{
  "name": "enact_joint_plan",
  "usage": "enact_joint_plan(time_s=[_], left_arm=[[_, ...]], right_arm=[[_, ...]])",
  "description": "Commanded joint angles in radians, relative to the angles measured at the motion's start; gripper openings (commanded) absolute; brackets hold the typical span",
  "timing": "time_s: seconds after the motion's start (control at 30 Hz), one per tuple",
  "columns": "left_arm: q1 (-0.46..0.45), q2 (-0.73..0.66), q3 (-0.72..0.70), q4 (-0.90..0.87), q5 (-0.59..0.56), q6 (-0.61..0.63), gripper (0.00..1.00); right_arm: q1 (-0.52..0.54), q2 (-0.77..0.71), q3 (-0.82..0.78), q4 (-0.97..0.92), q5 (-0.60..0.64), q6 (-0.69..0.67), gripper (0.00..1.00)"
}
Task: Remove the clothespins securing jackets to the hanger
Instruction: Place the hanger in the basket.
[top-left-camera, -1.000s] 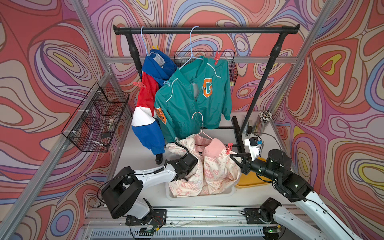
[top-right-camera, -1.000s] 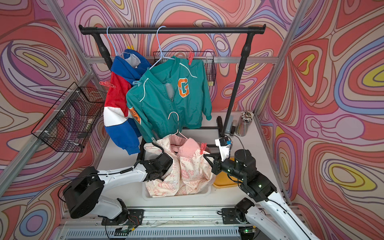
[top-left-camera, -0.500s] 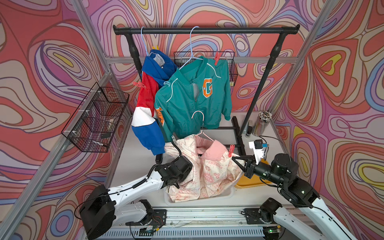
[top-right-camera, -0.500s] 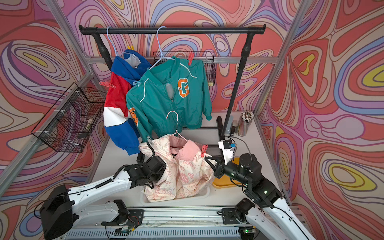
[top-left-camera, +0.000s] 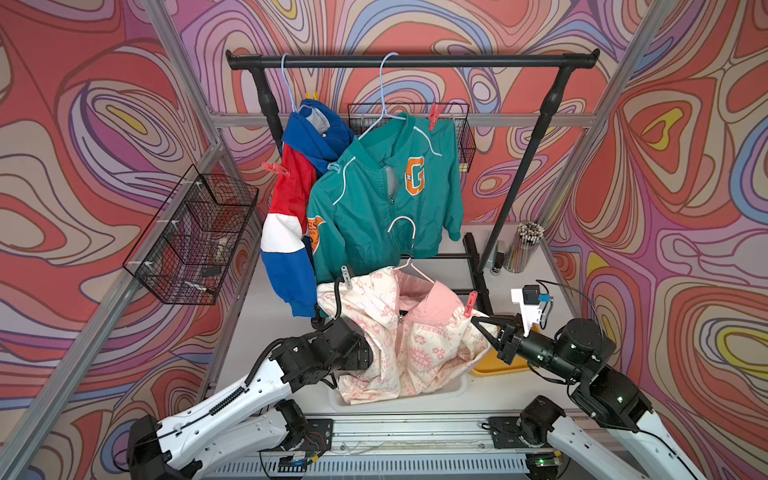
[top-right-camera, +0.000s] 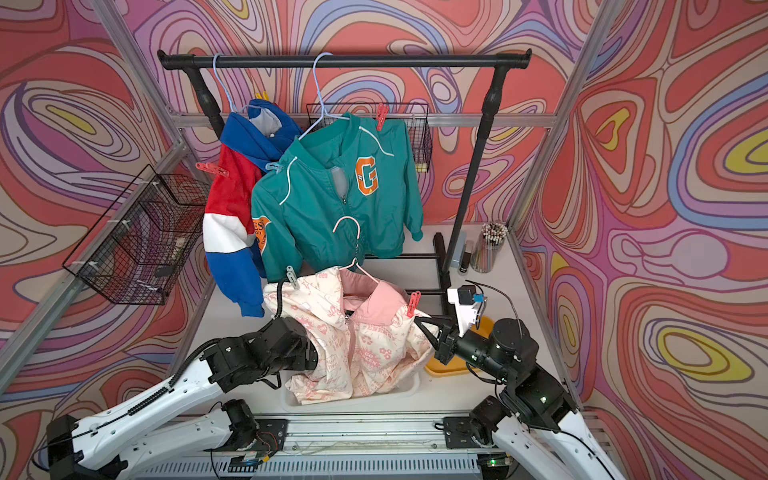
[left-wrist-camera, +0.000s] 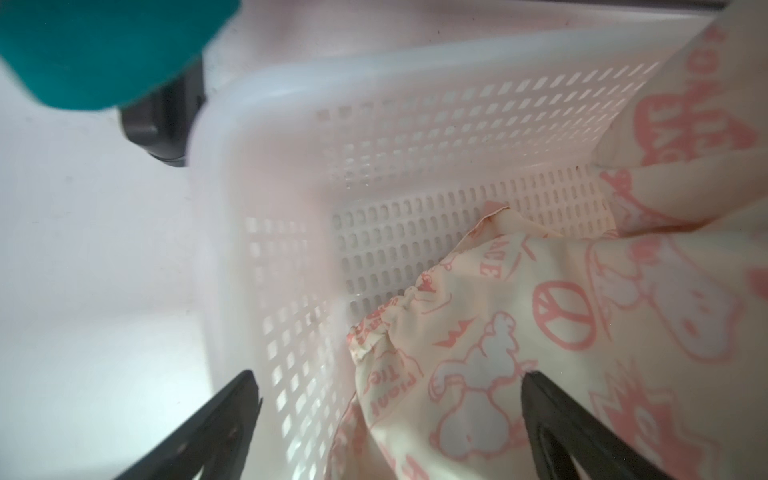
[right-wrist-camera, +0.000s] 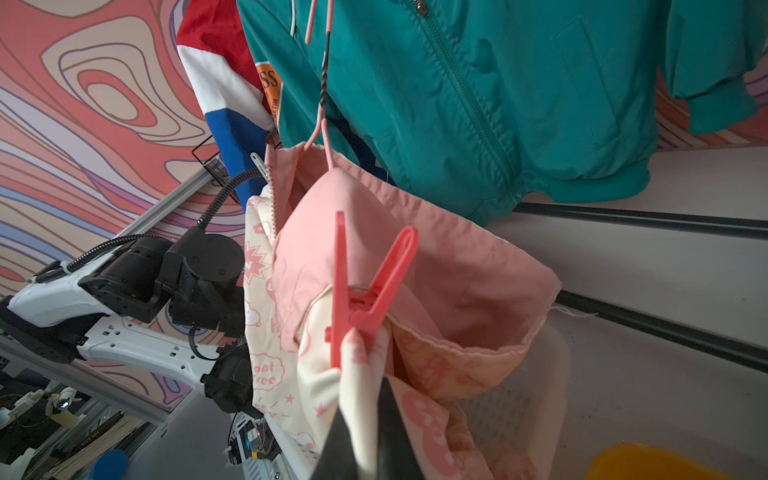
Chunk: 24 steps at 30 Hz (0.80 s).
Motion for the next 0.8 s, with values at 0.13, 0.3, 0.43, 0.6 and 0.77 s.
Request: enact_joint_plan(time_s=[0.13, 0.3, 0.43, 0.6, 0.77], left_arm=[[-0.001, -0.03, 0.125, -0.178, -0.112, -0.002, 1.0], [-0.001, -0.071, 0.142, -0.262, -0.116, -0.002, 1.0], [-0.002, -0.067, 0.166, -0.395, -0.3, -0.11, 1.0], [0.0, -0.033, 0.198, -0.346, -0.298, -0.081, 1.0], [0.0, -0.074, 0.233, -0.419, -0.318, -0.13, 1.0]], right_arm=[[-0.008, 0.054, 0.061, -0.024, 0.182, -0.036, 0.0], [-0.008, 0.038, 0.062, -0.048, 0.185, -0.055, 0.0], [-0.008, 0.029, 0.043, -0.048, 0.202, -0.037, 0.0], [-0.008, 0.049, 0.04, -0.044, 0.224, -0.03, 0.0], [-0.007, 0.07, 0.039, -0.039, 0.257, -0.026, 0.0]])
